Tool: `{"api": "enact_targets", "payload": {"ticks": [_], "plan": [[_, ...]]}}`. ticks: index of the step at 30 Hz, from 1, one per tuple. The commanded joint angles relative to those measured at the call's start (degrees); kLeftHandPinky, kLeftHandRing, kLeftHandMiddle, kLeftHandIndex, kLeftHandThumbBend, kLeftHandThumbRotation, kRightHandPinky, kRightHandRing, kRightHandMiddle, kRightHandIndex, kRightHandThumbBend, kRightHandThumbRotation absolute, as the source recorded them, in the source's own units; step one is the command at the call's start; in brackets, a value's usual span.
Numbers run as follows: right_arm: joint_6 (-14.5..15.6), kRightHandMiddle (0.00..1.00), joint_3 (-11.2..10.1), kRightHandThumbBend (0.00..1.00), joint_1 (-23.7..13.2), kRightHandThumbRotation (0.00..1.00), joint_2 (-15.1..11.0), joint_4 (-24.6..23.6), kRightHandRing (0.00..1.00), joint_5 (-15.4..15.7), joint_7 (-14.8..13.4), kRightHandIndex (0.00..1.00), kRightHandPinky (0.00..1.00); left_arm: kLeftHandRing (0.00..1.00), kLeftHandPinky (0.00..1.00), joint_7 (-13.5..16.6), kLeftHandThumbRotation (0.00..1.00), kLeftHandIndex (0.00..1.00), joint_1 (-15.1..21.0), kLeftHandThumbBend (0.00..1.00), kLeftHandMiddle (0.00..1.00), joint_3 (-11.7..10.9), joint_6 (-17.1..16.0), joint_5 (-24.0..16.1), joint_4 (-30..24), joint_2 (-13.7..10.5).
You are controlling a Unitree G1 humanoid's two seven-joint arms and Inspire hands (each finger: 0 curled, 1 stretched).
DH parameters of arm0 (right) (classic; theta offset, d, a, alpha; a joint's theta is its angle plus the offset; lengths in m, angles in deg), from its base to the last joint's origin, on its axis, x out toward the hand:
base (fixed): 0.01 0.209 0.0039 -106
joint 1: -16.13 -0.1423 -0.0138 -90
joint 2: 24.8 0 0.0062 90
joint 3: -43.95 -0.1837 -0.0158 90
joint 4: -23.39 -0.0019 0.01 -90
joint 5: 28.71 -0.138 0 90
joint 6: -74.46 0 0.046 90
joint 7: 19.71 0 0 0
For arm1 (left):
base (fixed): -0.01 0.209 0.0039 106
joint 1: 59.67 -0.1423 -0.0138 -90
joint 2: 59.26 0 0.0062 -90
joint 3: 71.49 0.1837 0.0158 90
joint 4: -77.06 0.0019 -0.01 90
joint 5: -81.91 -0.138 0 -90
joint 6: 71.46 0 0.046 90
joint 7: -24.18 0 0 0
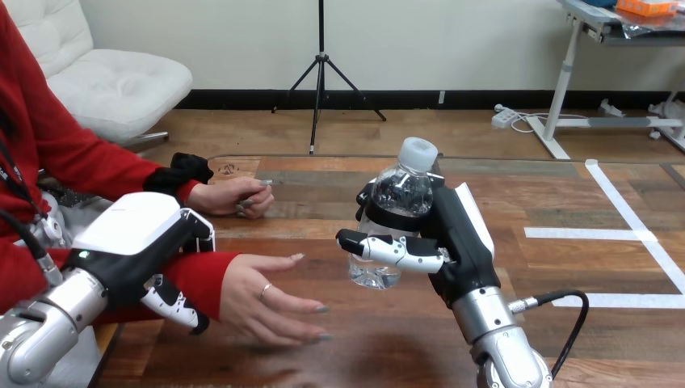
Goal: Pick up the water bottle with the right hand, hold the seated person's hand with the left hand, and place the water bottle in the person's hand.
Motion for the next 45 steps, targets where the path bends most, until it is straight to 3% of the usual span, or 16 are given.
{"api": "enact_targets", "payload": {"ticks": [1, 11, 27, 45], "plan": [[-2.9, 0.41, 0.0, 0.84, -6.8, 0.00, 1.0, -0.5, 0.34, -0.2, -1.0, 0.43, 0.30, 0.31, 0.28, 0.7, 0.00, 0.36, 3.6, 0.99, 0.35, -2.7, -1.4, 3.3, -7.6, 1.0], [-3.3, 0.40, 0.1, 0.84, -7.2, 0.00, 0.9, 0.5, 0.33, 0.6, -1.7, 0.43, 0.29, 0.30, 0.28, -0.2, 0.00, 0.36, 3.6, 1.00, 0.35, -3.1, -1.5, 4.5, -9.0, 1.7], [-5.2, 0.40, 0.6, 0.84, -8.2, 0.00, 1.7, 3.2, 0.33, 0.9, -1.7, 0.42, 0.29, 0.30, 0.27, -1.5, 0.00, 0.35, 3.8, 1.00, 0.35, -2.7, 1.4, 4.7, -12.5, 3.2], [-5.3, 0.41, 2.6, 0.82, -6.1, 0.00, 4.8, 1.5, 0.34, 1.4, -2.2, 0.43, 0.30, 0.29, 0.25, -1.2, 0.00, 0.35, 5.5, 0.99, 0.34, -1.3, 1.0, 3.1, -11.3, 4.8]]}}
